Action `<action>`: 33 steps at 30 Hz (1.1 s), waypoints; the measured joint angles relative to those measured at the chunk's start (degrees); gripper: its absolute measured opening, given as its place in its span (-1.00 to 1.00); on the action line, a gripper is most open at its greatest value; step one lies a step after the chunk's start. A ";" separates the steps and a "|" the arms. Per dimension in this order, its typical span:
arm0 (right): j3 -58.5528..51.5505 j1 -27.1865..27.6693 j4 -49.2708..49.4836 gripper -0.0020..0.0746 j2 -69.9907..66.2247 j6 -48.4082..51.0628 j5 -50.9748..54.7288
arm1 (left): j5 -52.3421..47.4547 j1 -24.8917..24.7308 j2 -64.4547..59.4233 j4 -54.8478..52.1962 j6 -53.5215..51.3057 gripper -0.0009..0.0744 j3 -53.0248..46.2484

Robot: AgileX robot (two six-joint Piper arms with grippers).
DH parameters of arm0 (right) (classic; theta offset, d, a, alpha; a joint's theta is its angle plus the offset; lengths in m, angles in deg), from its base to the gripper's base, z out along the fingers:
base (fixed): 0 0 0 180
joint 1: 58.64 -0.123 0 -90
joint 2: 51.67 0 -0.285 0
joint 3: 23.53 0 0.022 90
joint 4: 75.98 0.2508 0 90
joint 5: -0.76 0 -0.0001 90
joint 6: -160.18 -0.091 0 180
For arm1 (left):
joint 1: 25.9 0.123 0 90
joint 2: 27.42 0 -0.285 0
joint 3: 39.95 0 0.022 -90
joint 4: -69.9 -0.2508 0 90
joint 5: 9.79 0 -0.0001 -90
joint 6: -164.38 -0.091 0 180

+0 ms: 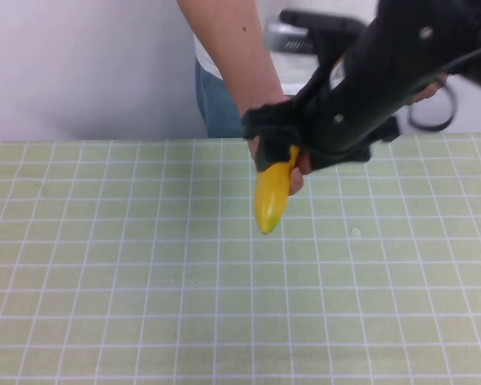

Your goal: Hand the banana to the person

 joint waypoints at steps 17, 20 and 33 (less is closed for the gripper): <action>-25.69 -6.39 -20.96 -0.96 27.92 -3.49 4.50 | 0.00 0.00 0.00 0.00 0.00 -0.99 0.00; -36.14 -7.32 -20.03 -0.96 33.66 -4.94 -1.57 | 0.00 0.00 0.00 0.00 0.00 -0.99 0.00; -48.30 -8.01 -21.30 -0.96 49.92 -8.30 0.44 | 0.00 0.00 0.00 0.00 0.00 -0.99 0.00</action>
